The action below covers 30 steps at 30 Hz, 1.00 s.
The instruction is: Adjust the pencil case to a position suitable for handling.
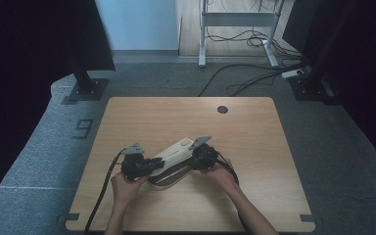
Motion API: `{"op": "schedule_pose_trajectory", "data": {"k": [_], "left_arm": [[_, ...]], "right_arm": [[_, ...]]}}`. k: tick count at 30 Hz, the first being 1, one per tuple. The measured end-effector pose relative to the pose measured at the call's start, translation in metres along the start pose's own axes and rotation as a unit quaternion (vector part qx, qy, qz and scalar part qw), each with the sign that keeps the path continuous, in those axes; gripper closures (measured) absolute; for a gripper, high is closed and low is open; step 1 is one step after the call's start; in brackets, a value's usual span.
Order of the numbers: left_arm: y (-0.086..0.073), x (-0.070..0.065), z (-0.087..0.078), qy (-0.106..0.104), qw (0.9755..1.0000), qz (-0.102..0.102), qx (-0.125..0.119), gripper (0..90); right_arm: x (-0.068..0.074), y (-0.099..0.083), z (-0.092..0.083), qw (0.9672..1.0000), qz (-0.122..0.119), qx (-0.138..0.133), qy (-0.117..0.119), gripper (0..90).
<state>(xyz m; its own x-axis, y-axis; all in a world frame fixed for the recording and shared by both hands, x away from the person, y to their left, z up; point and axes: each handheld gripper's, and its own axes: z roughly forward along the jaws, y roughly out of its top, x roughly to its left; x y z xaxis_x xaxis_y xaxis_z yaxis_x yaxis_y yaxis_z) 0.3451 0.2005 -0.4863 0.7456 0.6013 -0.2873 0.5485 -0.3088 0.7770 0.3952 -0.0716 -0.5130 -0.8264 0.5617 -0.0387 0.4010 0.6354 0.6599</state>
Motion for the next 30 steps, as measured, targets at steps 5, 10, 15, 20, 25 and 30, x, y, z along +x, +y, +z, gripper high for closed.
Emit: {"op": "schedule_pose_trajectory", "data": {"k": [5,10,15,20,25,30], "left_arm": [[-0.001,-0.001,0.003,-0.003,1.0,0.003,0.005,75.5],[-0.002,-0.002,0.006,0.003,0.9999,0.008,0.014,75.3],[-0.003,-0.004,0.011,0.007,0.9996,0.012,0.023,74.6],[-0.005,-0.007,0.017,0.014,0.9992,0.02,0.032,73.7],[-0.003,-0.01,0.025,0.023,0.9981,0.03,0.049,72.6],[0.0,-0.011,0.038,0.029,0.9966,0.041,0.064,71.5]], "right_arm": [[0.003,-0.006,-0.006,0.9999,-0.008,0.007,0.007,50.5],[0.006,-0.013,-0.017,0.9998,-0.01,0.01,0.012,49.2],[0.006,-0.02,-0.032,0.9999,-0.009,0.002,0.011,48.4],[0.003,-0.028,-0.044,0.9999,-0.006,-0.005,0.009,48.2],[0.0,-0.039,-0.05,0.9999,0.001,-0.009,0.006,48.0],[-0.003,-0.049,-0.056,0.9999,0.011,-0.011,0.002,48.0]]}}
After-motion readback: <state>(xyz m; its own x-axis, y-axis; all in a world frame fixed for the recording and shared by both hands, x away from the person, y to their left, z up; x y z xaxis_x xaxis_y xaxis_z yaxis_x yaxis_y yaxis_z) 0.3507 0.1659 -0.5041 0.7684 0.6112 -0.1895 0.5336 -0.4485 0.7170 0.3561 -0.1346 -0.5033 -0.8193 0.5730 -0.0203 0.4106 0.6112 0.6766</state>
